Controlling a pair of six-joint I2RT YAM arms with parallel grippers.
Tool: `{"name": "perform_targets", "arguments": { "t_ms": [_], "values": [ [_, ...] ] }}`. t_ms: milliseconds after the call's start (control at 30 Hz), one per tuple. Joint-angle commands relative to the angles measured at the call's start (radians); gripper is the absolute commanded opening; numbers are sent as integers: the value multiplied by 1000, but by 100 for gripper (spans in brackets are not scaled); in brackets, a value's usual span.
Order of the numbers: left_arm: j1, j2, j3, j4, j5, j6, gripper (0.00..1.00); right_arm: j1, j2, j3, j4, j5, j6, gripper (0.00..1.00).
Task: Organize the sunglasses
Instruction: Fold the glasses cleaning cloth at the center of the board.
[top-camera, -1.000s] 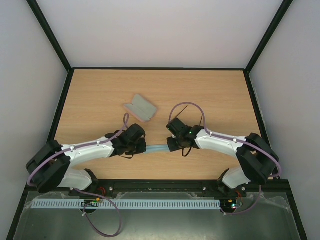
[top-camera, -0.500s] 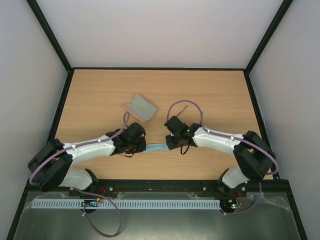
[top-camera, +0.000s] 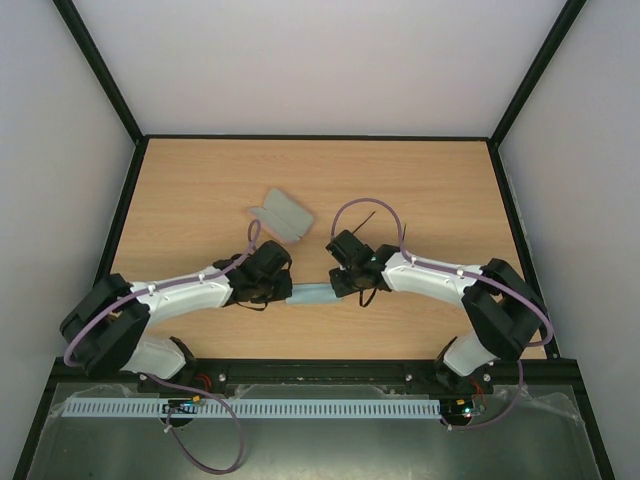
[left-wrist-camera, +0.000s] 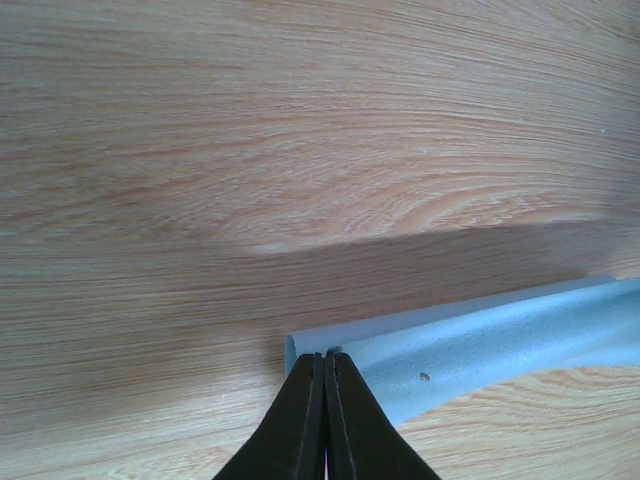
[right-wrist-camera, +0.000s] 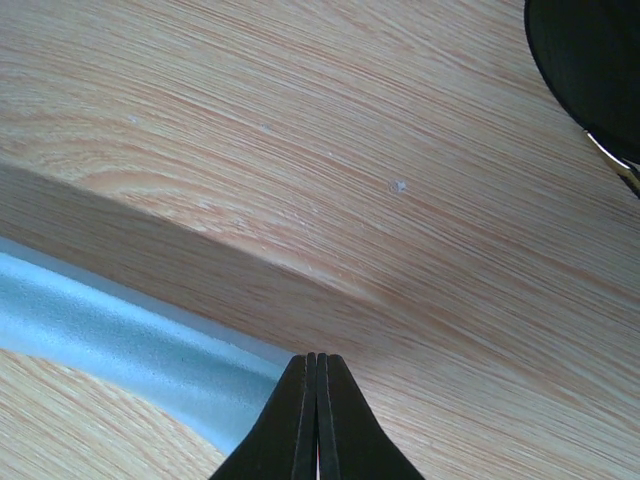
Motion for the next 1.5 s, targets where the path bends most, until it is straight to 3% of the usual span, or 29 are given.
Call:
{"name": "perform_targets", "arguments": {
  "t_ms": [0, 1467],
  "values": [
    [11, 22, 28, -33, -21, 22, 3, 1, 19, 23, -57, 38, -15, 1],
    [21, 82, 52, -21, -24, 41, 5, 0, 76, 43, -25, 55, -32, 2]
  ]
}}
